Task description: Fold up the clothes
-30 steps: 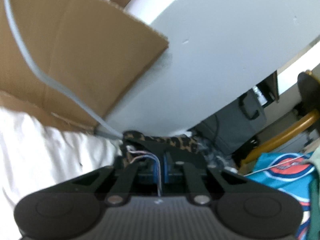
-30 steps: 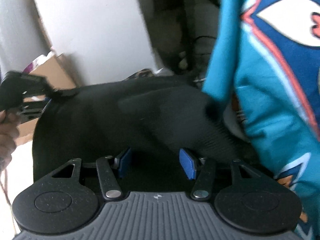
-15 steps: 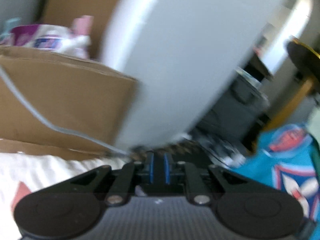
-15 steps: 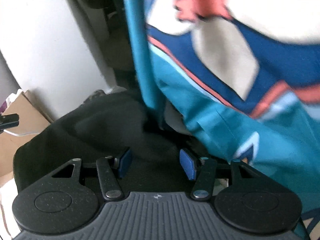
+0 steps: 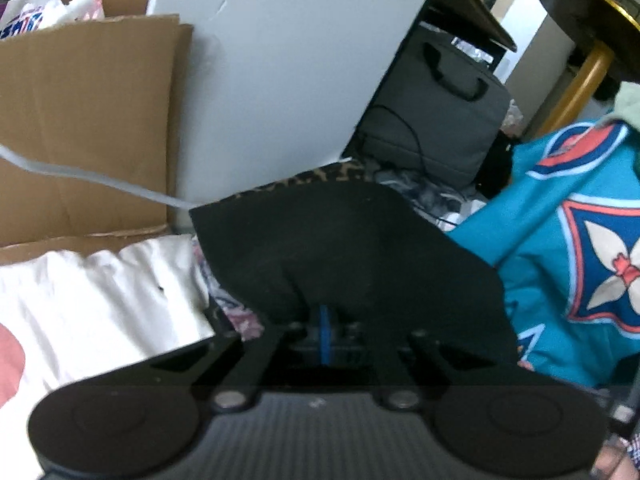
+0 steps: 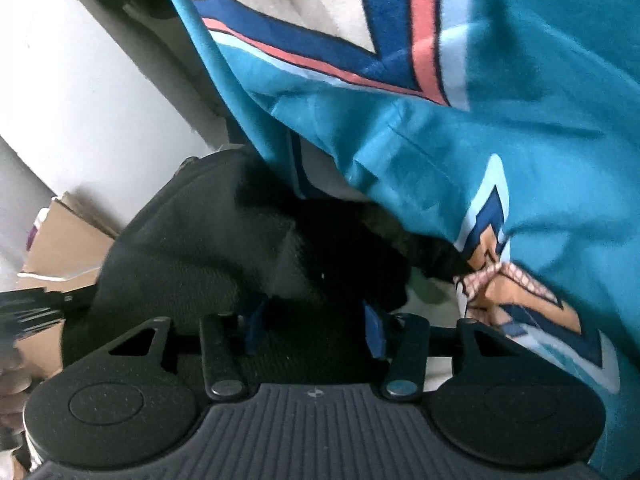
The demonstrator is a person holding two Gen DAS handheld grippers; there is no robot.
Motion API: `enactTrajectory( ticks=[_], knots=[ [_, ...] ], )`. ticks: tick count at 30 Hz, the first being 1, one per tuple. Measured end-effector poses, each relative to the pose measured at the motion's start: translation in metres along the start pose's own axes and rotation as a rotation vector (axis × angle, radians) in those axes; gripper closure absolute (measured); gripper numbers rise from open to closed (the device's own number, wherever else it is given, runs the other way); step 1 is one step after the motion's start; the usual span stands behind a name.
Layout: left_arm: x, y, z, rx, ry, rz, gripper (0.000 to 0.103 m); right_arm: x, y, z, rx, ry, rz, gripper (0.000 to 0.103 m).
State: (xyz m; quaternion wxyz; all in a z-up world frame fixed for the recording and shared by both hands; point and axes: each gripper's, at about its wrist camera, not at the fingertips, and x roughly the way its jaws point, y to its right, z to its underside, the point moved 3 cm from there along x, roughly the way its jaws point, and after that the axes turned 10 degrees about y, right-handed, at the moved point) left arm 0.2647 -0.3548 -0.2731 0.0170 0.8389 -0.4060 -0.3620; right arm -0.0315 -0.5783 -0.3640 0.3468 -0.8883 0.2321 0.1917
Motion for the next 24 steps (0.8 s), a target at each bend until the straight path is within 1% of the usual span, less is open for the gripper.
enactTrajectory(
  ticks=[3,6,9,12,15,17,20,23,24],
  knots=[
    [0.005,-0.001,-0.001,0.037,0.003,-0.023,0.1,-0.01,0.002,0.001,-0.023,0.031,0.014,0.05],
    [0.008,-0.004,-0.002,0.026,0.004,-0.038,0.1,-0.017,0.01,0.001,-0.018,0.061,0.018,0.049],
    [0.011,-0.005,-0.002,0.025,0.004,-0.049,0.1,-0.027,0.018,0.008,-0.03,0.051,0.018,0.049],
    [0.014,-0.003,-0.002,0.04,0.006,-0.059,0.1,-0.029,0.021,0.013,-0.014,0.043,-0.003,0.049],
    [0.017,-0.002,-0.001,0.037,0.007,-0.063,0.1,-0.022,0.02,0.017,-0.002,0.03,-0.033,0.049],
    [0.018,-0.003,0.0,0.033,0.009,-0.061,0.1,-0.015,0.019,0.02,-0.002,0.027,-0.039,0.043],
    [0.018,-0.004,0.002,0.033,0.012,-0.057,0.1,-0.006,0.02,0.022,0.006,0.029,-0.044,0.04],
    [0.019,-0.005,0.003,0.032,0.017,-0.054,0.1,-0.003,0.017,0.025,0.009,0.02,-0.068,0.04],
    [0.019,-0.005,0.004,0.029,0.02,-0.054,0.1,-0.001,0.016,0.026,0.006,0.011,-0.075,0.042]
  ],
)
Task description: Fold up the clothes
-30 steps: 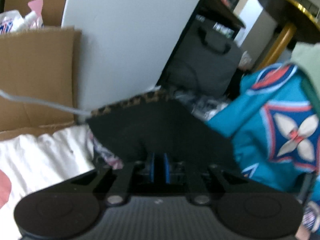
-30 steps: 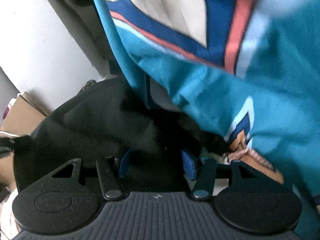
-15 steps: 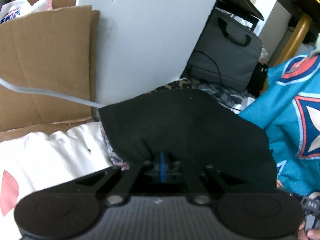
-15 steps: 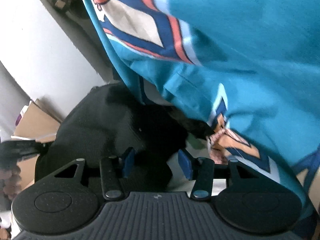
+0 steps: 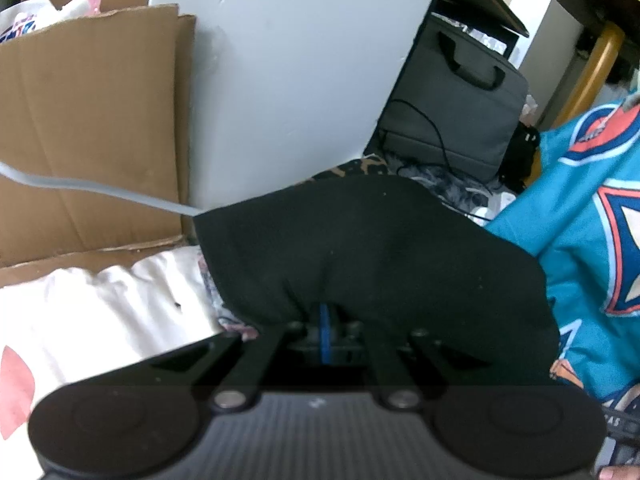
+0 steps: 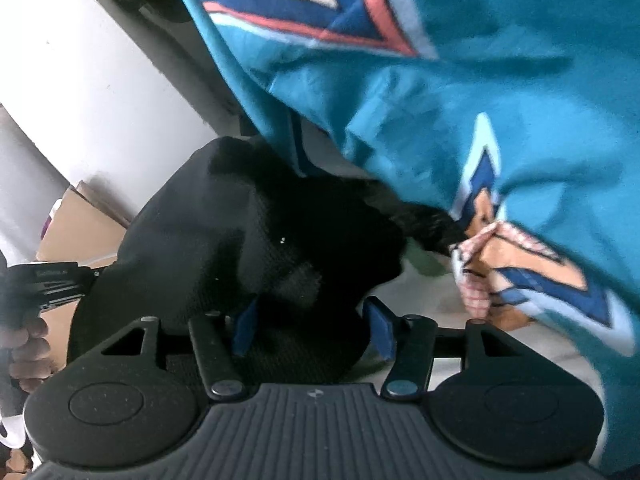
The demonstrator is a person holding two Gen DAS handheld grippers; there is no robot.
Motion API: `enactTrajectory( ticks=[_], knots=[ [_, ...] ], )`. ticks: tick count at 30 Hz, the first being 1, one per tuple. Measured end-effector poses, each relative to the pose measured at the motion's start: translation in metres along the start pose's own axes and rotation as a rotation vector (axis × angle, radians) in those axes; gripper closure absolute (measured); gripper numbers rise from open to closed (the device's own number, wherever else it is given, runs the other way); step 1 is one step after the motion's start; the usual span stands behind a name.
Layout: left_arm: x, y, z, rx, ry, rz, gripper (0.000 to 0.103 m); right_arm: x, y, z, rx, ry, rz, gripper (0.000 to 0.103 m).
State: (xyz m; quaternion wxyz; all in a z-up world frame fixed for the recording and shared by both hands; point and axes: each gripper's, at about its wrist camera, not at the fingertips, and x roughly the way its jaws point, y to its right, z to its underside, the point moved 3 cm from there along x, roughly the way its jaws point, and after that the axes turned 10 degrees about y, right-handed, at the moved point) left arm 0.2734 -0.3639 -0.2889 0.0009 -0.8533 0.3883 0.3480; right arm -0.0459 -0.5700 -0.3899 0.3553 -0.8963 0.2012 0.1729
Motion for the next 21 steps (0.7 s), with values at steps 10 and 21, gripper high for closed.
enactTrajectory(
  ticks=[10,21],
  knots=[
    [-0.001,0.001,0.001,-0.011,0.005,-0.004,0.101,-0.034,-0.017,-0.003,-0.039,-0.016,0.034,0.09],
    [-0.009,0.021,-0.005,0.104,-0.011,-0.042,0.101,-0.061,-0.012,0.004,0.095,-0.062,0.145,0.089]
  ],
)
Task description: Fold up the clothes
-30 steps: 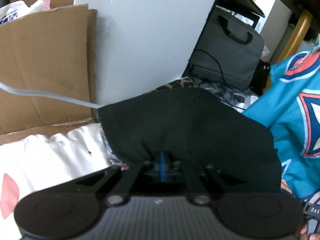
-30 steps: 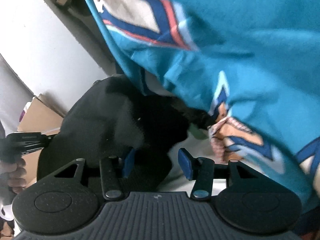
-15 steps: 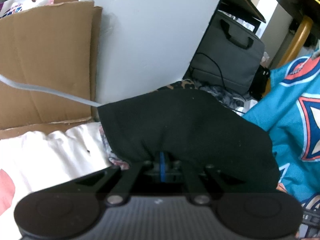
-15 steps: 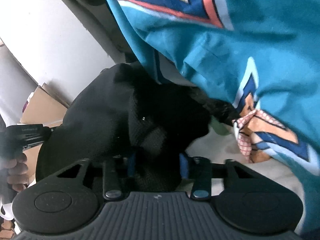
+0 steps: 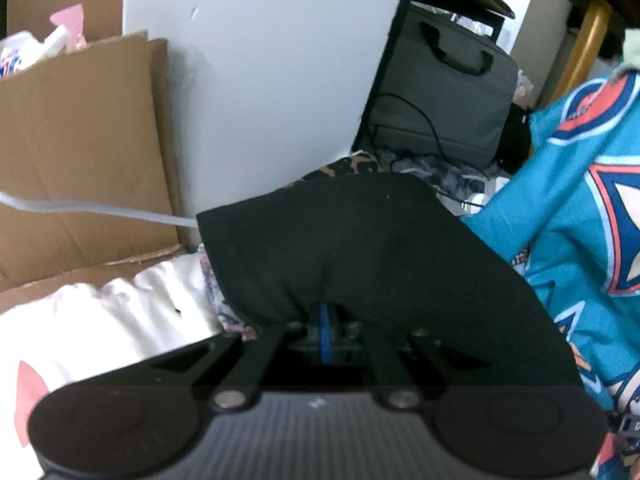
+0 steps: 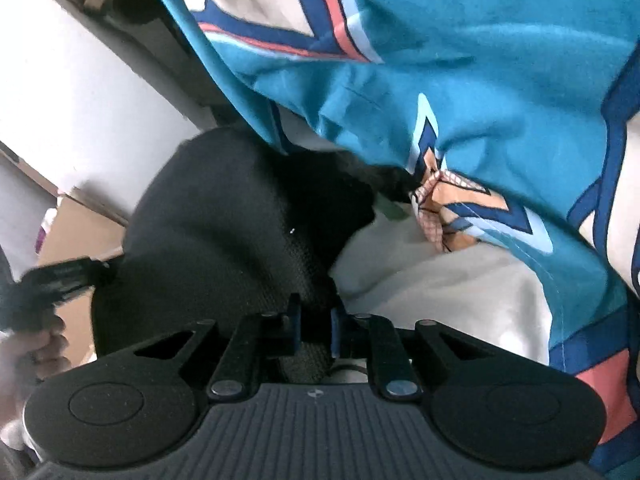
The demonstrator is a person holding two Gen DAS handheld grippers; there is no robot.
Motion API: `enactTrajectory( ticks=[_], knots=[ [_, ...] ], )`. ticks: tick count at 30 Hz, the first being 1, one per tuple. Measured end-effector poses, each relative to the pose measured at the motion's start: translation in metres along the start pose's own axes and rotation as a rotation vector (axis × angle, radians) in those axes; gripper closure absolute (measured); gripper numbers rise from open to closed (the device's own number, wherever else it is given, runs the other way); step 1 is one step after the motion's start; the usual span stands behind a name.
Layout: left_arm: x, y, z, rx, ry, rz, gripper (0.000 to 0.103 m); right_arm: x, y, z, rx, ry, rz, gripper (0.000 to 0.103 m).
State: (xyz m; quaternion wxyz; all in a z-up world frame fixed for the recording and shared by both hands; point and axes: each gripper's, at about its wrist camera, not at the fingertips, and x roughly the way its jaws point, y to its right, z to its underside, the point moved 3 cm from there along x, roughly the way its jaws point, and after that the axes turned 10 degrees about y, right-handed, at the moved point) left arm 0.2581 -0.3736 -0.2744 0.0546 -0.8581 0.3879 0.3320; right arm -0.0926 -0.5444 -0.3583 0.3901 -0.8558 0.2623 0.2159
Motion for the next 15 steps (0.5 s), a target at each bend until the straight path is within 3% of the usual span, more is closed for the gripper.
enactTrajectory(
  ticks=[4,7,9,15],
  knots=[
    [-0.02,0.011,0.0,0.067,0.024,-0.024,0.098,-0.007,-0.006,-0.002,-0.066,0.024,0.063,0.078],
    [-0.039,0.019,0.006,0.099,0.044,-0.016,0.088,-0.013,-0.008,-0.005,-0.113,0.022,0.093,0.078],
    [-0.051,0.024,0.012,0.102,0.056,-0.006,0.088,-0.02,-0.011,-0.006,-0.129,0.048,0.098,0.075],
    [-0.063,0.032,0.031,0.059,0.066,0.001,0.088,-0.016,-0.045,0.0,-0.21,0.093,0.008,0.074]
  ],
)
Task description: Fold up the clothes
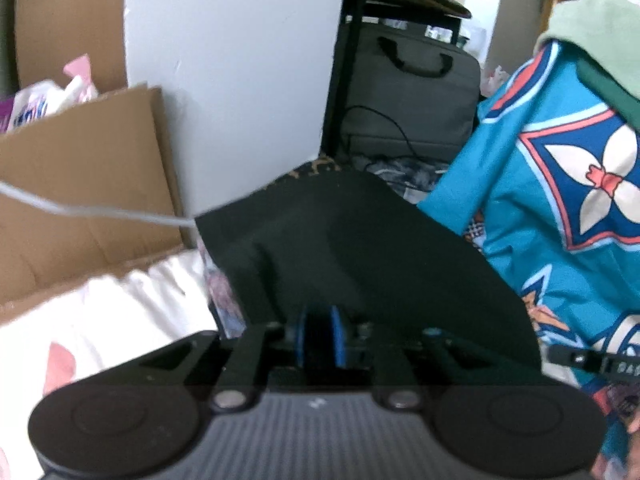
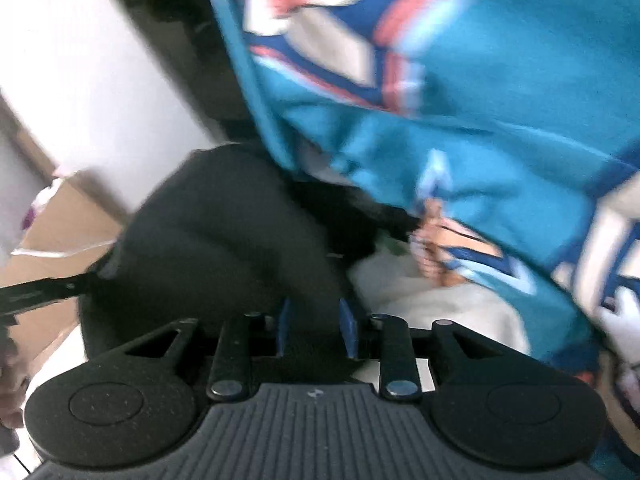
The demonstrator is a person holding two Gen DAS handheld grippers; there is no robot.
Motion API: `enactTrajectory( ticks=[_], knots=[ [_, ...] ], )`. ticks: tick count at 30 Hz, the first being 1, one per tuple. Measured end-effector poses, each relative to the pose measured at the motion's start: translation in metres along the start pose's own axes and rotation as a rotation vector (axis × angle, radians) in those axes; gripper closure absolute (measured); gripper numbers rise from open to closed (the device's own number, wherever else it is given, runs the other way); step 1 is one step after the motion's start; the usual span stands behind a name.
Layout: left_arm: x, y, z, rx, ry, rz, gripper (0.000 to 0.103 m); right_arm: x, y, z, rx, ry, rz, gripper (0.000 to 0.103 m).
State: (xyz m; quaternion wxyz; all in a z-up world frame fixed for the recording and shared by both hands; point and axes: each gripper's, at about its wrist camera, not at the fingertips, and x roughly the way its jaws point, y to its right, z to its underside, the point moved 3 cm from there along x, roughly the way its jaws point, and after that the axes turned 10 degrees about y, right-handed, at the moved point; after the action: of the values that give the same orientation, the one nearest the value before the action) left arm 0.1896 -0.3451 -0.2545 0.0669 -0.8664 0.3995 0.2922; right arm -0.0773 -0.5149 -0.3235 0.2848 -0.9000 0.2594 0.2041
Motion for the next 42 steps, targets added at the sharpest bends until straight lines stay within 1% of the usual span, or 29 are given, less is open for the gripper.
enactTrajectory(
  ticks=[3,4,5,9,11,15,17,19,22,27,32,34,36,39,42],
  knots=[
    [0.004,-0.001,0.011,-0.002,-0.015,0.0,0.088,0.01,-0.024,0.002,-0.065,0.014,-0.054,0.071],
    [0.006,-0.002,0.014,0.001,-0.022,-0.005,0.088,0.014,-0.03,0.004,-0.073,0.014,-0.073,0.068],
    [0.008,-0.003,0.016,0.005,-0.031,-0.012,0.089,0.018,-0.034,0.006,-0.078,0.009,-0.082,0.061],
    [0.018,-0.01,0.02,0.014,-0.084,-0.051,0.094,0.037,-0.036,0.025,-0.081,-0.067,-0.067,0.061],
    [0.018,-0.013,0.019,0.004,-0.099,-0.068,0.099,0.036,-0.032,0.033,-0.078,-0.085,-0.055,0.061],
    [0.005,-0.017,0.022,-0.008,-0.107,-0.096,0.097,0.022,-0.016,0.048,-0.058,-0.124,-0.05,0.061],
    [-0.003,-0.018,0.026,-0.007,-0.109,-0.106,0.092,0.015,-0.013,0.054,-0.06,-0.132,-0.047,0.06],
    [-0.011,-0.019,0.029,-0.019,-0.101,-0.108,0.09,0.004,-0.01,0.054,-0.054,-0.117,-0.048,0.061],
    [-0.024,-0.019,0.028,-0.034,-0.08,-0.098,0.09,-0.01,-0.008,0.048,-0.047,-0.07,-0.064,0.06],
    [-0.03,-0.015,0.014,-0.003,-0.022,-0.077,0.088,-0.013,-0.015,0.034,-0.05,-0.027,-0.087,0.06],
    [-0.006,-0.01,0.002,0.036,-0.002,-0.071,0.087,-0.004,-0.024,0.03,-0.065,-0.028,-0.095,0.06],
    [0.005,-0.012,-0.003,0.024,0.008,-0.081,0.087,-0.001,-0.026,0.027,-0.075,-0.02,-0.092,0.059],
    [0.017,-0.017,-0.006,0.011,0.012,-0.094,0.087,0.002,-0.026,0.023,-0.081,-0.012,-0.08,0.054],
    [0.026,-0.027,-0.002,-0.039,-0.004,-0.111,0.087,0.004,-0.023,0.02,-0.075,-0.008,-0.065,0.054],
    [0.027,-0.032,-0.001,-0.035,0.01,-0.151,0.088,0.004,-0.019,0.021,-0.071,-0.012,-0.053,0.054]
  ],
)
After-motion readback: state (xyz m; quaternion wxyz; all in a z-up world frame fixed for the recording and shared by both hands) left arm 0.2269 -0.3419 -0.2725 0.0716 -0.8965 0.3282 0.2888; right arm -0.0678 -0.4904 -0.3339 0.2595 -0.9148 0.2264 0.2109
